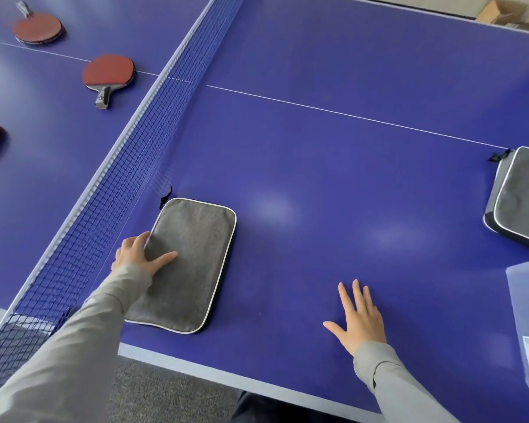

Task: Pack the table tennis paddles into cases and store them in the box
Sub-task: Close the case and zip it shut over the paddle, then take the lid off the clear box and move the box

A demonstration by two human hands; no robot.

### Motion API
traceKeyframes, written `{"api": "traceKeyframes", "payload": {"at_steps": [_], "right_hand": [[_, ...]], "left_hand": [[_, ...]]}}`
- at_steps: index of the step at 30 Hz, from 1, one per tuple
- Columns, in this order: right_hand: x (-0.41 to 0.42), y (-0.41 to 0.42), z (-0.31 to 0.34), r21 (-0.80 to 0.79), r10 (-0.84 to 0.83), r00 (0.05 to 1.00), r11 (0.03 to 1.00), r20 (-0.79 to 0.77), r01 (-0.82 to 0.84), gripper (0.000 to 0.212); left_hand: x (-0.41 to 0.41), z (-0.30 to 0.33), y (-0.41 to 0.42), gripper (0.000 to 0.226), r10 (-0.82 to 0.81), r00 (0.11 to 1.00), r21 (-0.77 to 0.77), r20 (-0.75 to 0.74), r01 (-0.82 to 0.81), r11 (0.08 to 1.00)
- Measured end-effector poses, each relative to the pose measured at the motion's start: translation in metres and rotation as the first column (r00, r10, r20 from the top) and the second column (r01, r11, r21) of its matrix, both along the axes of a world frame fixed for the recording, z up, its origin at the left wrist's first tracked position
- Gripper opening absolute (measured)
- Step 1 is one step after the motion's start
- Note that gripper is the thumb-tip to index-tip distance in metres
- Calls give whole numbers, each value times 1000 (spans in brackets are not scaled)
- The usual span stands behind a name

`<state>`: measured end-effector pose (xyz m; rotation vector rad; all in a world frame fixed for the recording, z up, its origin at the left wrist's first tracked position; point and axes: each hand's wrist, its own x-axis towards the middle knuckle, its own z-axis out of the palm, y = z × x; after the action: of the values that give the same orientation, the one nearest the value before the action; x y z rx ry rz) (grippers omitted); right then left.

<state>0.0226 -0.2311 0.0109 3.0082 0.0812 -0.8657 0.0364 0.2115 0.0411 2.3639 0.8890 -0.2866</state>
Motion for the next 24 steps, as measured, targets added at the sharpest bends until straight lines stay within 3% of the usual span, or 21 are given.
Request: {"api": "traceKeyframes", "payload": {"at_steps": [2,7,15,24], "right_hand": [[0,1,1,15,-16,1000,1000,-4,16,89],[3,-2,10,72,-84,996,994,0,84,88],[10,-35,42,135,-193,977,974,93,180,84],[14,-108,91,131,-261,920,964,293,231,80]], "left_hand": [[-4,7,-17,83,-130,991,177,23,124,976],[6,20,-79,87,-415,910,342,-2,391,854],[32,26,-205,85,-670,738,325,-81,655,682],[59,68,-340,82,-830,549,375,-97,793,480]]}}
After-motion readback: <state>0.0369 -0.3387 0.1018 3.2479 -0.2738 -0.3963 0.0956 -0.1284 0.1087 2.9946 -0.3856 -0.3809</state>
